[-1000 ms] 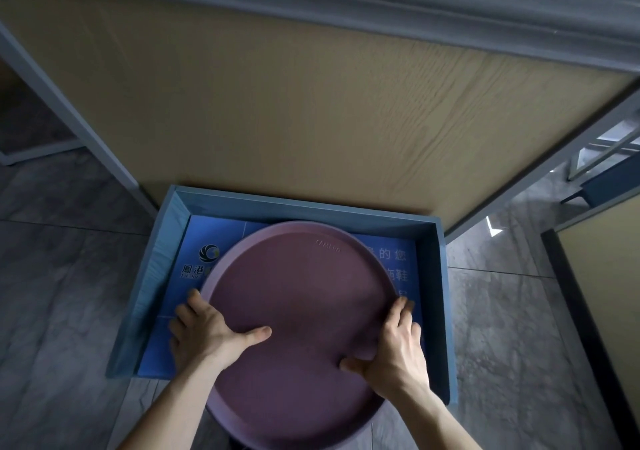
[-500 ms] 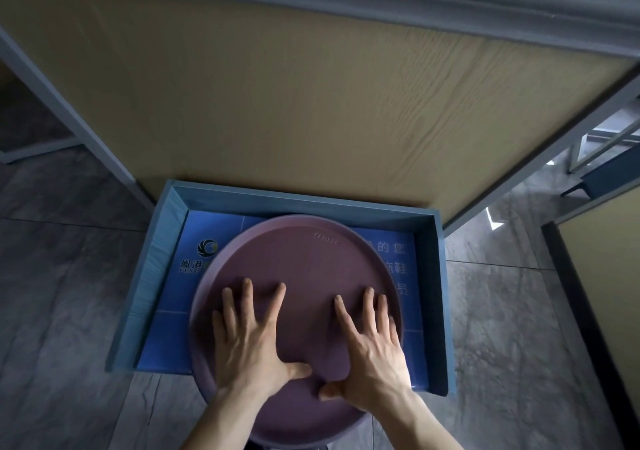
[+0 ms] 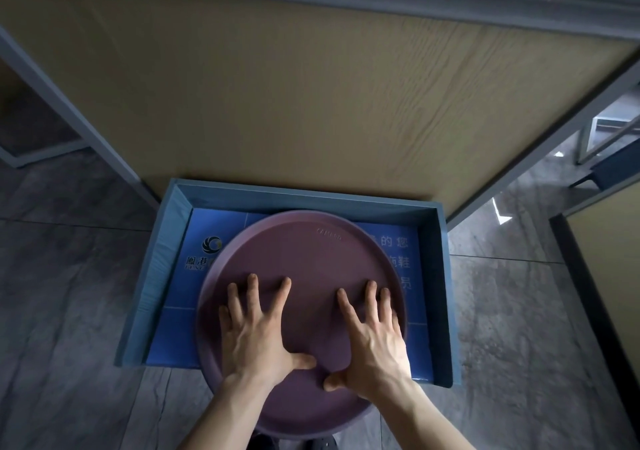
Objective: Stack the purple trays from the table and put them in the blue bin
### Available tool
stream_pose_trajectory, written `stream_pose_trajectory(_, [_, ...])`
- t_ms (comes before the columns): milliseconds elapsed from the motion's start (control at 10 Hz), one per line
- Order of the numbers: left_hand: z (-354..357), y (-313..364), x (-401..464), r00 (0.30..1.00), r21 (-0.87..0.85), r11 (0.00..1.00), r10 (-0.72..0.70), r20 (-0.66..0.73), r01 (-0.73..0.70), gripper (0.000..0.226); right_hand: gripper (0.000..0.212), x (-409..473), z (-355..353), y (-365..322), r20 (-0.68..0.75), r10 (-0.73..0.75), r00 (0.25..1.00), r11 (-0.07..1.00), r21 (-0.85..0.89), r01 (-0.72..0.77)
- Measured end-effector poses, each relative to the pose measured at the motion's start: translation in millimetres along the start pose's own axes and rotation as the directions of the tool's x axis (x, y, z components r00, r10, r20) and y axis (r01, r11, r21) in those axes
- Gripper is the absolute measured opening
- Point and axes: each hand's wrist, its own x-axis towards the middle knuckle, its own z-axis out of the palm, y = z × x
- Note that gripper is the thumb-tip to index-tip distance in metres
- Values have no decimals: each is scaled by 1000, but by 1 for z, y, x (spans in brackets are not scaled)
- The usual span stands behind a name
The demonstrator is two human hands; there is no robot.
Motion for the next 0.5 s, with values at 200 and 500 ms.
stream_pose_trajectory(200, [-4,0,-1,1000,10,1000,3,21,-4,137,148,0,2,-1,-4,3,1000,1000,-5,-3])
stream_pose_trajectory(500, [-41,-2,-13,996,6,997,72,44,-73,126,120,-9,-40,4,4,11,1000,1000,29,-11])
